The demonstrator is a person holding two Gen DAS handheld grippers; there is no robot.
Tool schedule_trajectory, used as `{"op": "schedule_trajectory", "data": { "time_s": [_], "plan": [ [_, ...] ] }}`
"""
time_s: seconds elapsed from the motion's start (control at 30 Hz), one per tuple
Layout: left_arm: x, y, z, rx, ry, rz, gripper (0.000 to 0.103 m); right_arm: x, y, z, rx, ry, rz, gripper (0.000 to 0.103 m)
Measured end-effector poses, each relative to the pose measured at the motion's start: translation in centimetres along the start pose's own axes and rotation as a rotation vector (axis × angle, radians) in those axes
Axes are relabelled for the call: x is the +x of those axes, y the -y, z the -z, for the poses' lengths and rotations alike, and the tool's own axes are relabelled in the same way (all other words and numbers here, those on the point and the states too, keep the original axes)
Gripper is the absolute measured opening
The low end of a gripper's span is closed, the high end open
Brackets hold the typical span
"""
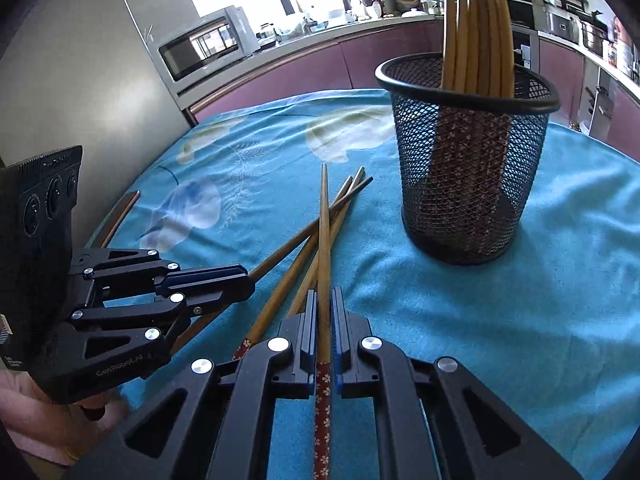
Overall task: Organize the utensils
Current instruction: 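Grasp another chopstick with the right tool while the left tool grasps one too, then lift the chopstick upright with the right tool over the cup while the left tool carries its own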
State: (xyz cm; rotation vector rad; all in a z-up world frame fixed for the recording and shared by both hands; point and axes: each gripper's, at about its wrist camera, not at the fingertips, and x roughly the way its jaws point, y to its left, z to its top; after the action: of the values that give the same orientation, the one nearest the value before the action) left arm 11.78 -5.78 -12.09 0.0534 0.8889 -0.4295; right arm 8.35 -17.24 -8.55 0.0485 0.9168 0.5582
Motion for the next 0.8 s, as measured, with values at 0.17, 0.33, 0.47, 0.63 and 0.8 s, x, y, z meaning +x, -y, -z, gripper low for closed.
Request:
{"op": "schedule_trajectory", "data": {
  "time_s": [0.17, 0.33, 0.47, 0.63, 0.8],
  "plan": [
    [0.4, -0.1, -0.4, 0.013, -0.008, -0.003, 0.009, 0.7, -0.2, -0.6, -0.016, -0.016, 0.022, 0.009],
    [1.3, -0.2, -1.0, 0.030, -0.023, -0.015, 0.013, 1.7, -0.1, -1.4, -0.025, -0.023, 0.031, 0.009],
    [2.1, 0.0, -2.0, 0.040, -0.028, -0.014, 0.015, 2.1, -0.1, -1.9, -0.031, -0.023, 0.034, 0.008],
    [2.6, 0.3, -2.7, 0.036, -0.034, -0.019, 0.009, 1.7, 0.3, -1.8, -0.014, -0.004, 0.030, 0.006],
    [2.1, 0.3, -2.8, 0.019, -0.023, -0.009, 0.008, 0.2, 0.4, -1.7, -0.013, 0.038, 0.015, 0.006]
  ]
}}
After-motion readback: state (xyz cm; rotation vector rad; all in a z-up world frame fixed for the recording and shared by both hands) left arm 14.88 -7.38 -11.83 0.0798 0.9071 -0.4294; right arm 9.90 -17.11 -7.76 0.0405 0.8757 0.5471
